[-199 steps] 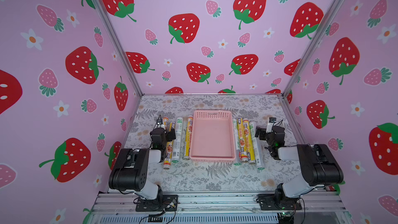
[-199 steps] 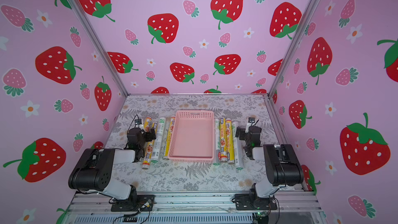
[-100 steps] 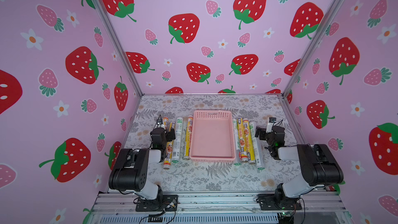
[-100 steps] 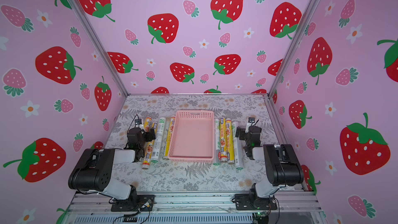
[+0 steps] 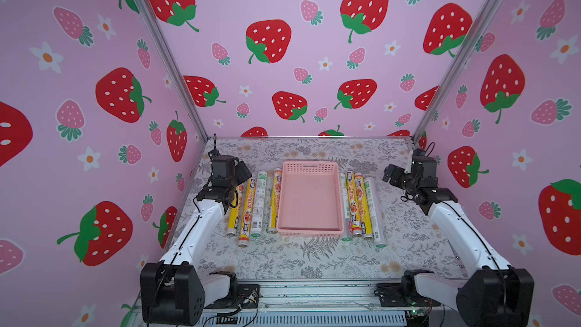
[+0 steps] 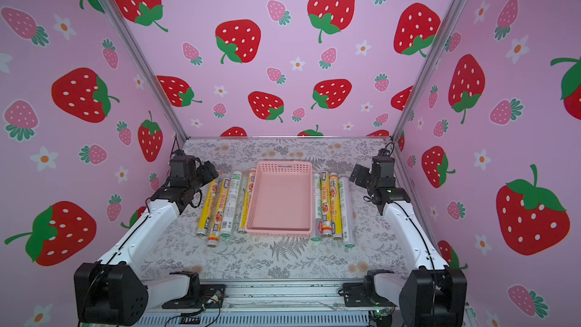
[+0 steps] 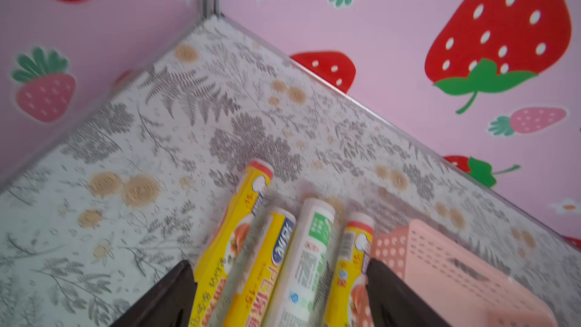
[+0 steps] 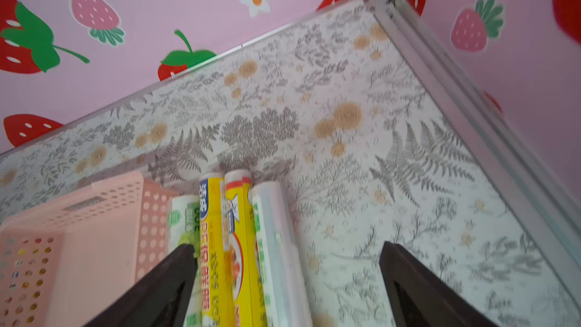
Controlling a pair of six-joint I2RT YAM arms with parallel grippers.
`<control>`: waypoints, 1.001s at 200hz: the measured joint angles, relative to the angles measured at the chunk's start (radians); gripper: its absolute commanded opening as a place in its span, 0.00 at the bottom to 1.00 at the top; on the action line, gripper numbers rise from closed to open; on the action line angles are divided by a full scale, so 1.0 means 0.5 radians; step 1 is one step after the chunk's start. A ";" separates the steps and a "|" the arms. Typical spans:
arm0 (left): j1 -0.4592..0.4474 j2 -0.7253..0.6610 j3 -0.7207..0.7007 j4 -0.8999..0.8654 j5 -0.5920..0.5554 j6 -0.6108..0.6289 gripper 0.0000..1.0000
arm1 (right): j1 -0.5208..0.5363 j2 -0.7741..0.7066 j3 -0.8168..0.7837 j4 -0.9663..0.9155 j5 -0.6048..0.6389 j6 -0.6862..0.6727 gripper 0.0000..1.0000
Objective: Put the plastic wrap into the basket
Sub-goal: Pick up the plastic wrap from the center of the board.
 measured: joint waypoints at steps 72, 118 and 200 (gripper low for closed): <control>-0.311 -0.076 -0.002 -0.419 0.600 -0.062 0.87 | 0.063 -0.141 -0.311 -0.507 -0.302 0.251 0.73; -0.429 -0.066 -0.050 -0.420 0.678 -0.089 0.87 | 0.072 0.021 -0.328 -0.523 -0.369 0.266 0.70; -0.507 -0.018 -0.050 -0.418 0.657 -0.087 0.87 | 0.114 0.216 -0.347 -0.476 -0.380 0.242 0.72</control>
